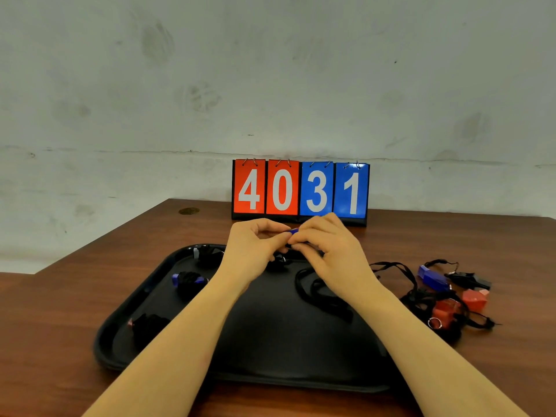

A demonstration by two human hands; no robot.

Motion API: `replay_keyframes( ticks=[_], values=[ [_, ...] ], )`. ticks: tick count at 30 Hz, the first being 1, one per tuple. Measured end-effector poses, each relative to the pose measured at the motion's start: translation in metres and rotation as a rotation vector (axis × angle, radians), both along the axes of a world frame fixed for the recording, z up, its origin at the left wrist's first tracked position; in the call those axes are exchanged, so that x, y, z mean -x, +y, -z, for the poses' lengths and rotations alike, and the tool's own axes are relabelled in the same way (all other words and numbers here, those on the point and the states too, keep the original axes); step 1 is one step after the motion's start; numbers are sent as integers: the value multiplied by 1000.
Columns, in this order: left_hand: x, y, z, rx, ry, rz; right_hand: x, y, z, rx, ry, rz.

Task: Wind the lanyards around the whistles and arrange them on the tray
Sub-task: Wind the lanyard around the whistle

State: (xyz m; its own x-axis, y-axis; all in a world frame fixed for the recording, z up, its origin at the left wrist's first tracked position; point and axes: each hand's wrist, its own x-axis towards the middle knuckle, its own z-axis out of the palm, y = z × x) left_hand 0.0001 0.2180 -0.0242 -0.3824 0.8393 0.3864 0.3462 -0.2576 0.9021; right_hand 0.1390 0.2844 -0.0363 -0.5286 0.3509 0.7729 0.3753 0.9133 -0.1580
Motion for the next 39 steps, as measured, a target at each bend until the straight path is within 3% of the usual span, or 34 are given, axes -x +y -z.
replay_keyframes(
  ticks=[10,18,27,33,39],
  values=[
    [0,0,2,8,79,81,-5,3,-2,84,102,-10],
    [-1,1,3,74,36,110,-6,-2,-7,400,200,6],
    [-2,-2,1,85,104,212,-15,4,-15,722,309,-131],
    [-4,-6,-5,21,-95,305,-21,6,-16,955,447,-214],
    [-2,-6,-7,-55,-367,368,-17,3,-12,997,370,-330]
  ],
)
